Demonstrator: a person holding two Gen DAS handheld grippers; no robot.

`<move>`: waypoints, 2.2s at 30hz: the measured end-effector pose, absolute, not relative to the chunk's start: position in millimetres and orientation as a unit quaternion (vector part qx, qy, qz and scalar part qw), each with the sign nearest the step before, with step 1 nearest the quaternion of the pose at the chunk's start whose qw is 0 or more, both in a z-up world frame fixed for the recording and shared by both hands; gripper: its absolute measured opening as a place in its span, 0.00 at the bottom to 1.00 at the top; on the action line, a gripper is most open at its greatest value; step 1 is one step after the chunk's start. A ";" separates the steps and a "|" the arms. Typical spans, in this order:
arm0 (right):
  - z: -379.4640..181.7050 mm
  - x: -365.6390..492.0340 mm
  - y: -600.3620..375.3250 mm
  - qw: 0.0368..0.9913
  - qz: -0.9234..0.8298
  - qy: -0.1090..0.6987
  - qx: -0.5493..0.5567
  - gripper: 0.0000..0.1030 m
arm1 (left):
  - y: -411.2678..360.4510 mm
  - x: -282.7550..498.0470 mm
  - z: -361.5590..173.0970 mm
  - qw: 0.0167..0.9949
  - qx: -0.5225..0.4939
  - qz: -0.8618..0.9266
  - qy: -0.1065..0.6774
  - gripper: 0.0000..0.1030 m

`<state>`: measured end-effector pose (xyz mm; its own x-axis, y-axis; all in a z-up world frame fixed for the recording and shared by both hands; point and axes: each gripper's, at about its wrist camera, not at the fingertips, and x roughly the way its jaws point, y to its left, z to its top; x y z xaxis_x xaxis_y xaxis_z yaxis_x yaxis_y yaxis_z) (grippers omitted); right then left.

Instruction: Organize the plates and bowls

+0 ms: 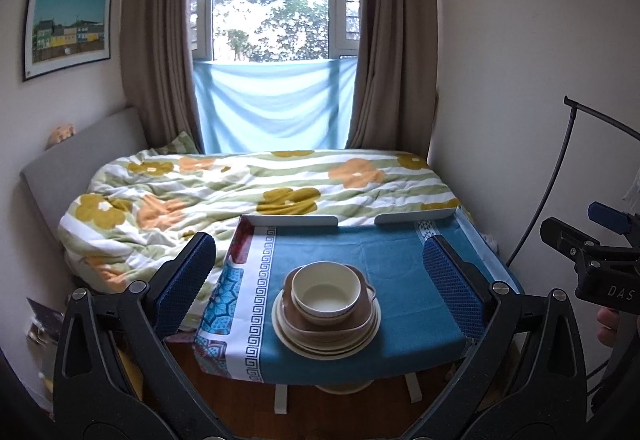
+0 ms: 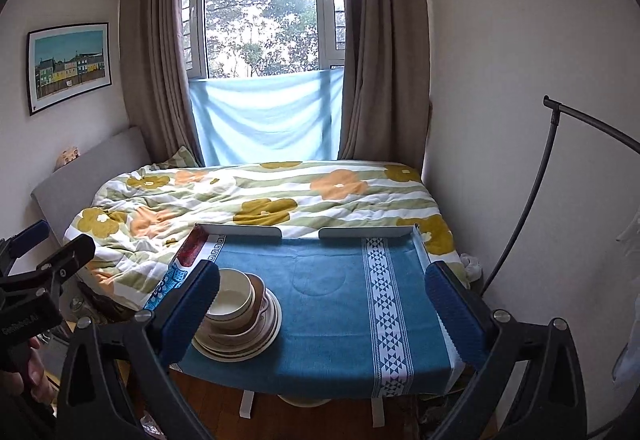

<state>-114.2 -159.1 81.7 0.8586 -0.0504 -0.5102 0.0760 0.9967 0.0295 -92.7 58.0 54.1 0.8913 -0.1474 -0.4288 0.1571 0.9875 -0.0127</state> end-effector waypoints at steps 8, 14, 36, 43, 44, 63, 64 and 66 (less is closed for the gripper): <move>83.9 -118.8 -158.4 0.965 -0.040 0.258 0.027 0.99 | 59.3 -97.7 56.8 0.974 0.016 -0.081 0.213 1.00; 83.5 -120.3 -157.1 0.966 -0.039 0.256 0.025 0.99 | 60.6 -98.4 57.5 0.974 0.016 -0.080 0.212 1.00; 87.8 -118.1 -154.7 0.966 -0.036 0.257 0.021 0.99 | 67.5 -103.0 58.4 0.975 0.014 -0.073 0.211 1.00; 89.5 -118.7 -156.3 0.965 -0.042 0.257 0.023 0.99 | 68.3 -103.5 58.0 0.975 0.016 -0.075 0.211 1.00; 89.4 -118.7 -156.0 0.965 -0.042 0.257 0.023 0.99 | 68.7 -103.2 57.9 0.974 0.016 -0.076 0.212 1.00; 85.4 -113.0 -152.1 0.963 -0.045 0.265 0.022 0.99 | 76.7 -100.6 58.8 0.979 0.030 -0.054 0.195 1.00; 85.3 -113.0 -152.0 0.963 -0.045 0.265 0.022 0.99 | 77.0 -99.4 58.4 0.979 0.032 -0.050 0.194 1.00; 84.5 -110.4 -151.9 0.963 -0.045 0.266 0.022 0.99 | 78.2 -96.8 57.0 0.980 0.035 -0.050 0.192 1.00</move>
<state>-110.4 -151.9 84.5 0.8543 -0.0745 -0.5144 0.0983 0.9950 0.0193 -96.8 78.2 57.0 0.9213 -0.0854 -0.3794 0.1120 0.9925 0.0485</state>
